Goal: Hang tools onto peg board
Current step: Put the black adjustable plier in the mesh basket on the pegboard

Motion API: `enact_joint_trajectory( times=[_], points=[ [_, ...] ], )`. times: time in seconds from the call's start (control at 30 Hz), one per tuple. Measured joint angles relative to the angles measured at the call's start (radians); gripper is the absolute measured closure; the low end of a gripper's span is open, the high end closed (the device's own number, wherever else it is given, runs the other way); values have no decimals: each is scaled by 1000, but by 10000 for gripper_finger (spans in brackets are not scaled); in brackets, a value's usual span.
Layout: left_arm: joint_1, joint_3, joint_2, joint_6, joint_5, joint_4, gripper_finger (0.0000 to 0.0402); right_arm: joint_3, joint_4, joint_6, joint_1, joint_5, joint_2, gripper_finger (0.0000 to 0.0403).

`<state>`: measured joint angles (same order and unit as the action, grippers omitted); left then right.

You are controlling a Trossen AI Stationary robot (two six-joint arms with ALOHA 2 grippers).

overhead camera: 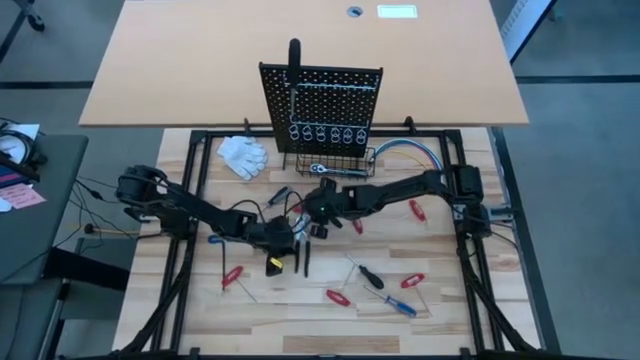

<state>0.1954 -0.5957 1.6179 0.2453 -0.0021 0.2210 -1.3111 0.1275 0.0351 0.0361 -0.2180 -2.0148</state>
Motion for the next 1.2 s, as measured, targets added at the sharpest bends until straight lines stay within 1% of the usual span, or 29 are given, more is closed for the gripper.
enact_joint_trajectory(
  times=[0.1,0.17,0.23,0.33,0.37,0.43,0.47,0.57,0.63,0.67,0.73,0.8,0.83,0.9,1.0,1.07,1.1,1.2],
  points=[
    [7,-1,-1,-11,5,44,401,-1,73,47,-21,-17,41,276],
    [10,-2,-1,-15,3,31,401,-4,125,97,-44,-7,71,276],
    [13,-1,-1,-8,10,-6,401,-4,164,145,-72,60,74,276],
    [13,-2,21,-1,26,6,401,-2,213,174,-108,209,43,276],
    [13,-2,37,-7,27,26,401,-2,217,162,-121,237,32,276],
    [7,-1,75,-33,26,110,401,-2,273,152,-145,241,29,276],
    [-2,-1,97,-50,28,167,402,-2,297,170,-154,231,31,276],
    [-40,-30,173,-122,38,320,401,-2,411,281,-178,137,85,276],
    [-75,-78,234,-180,21,425,401,-2,478,320,-194,60,140,276],
    [-91,-112,251,-203,20,451,401,-2,508,336,-205,13,162,276],
    [-110,-183,270,-258,23,434,401,4,528,371,-228,-85,201,276],
    [-110,-234,267,-311,22,325,401,30,502,402,-252,-161,226,276],
    [-104,-247,250,-328,12,259,401,42,488,407,-261,-177,231,276],
    [-85,-253,206,-348,-51,156,401,72,416,401,-278,-182,226,274],
    [-39,-213,107,-353,-237,42,401,123,255,353,-285,-169,191,258],
    [-4,-157,30,-322,-359,-19,401,139,151,308,-279,-143,151,238],
    [11,-120,-11,-297,-405,-35,401,142,127,284,-274,-132,131,225],
    [50,-1,-145,-205,-477,-23,401,133,41,234,-242,-76,78,177]
  ],
)
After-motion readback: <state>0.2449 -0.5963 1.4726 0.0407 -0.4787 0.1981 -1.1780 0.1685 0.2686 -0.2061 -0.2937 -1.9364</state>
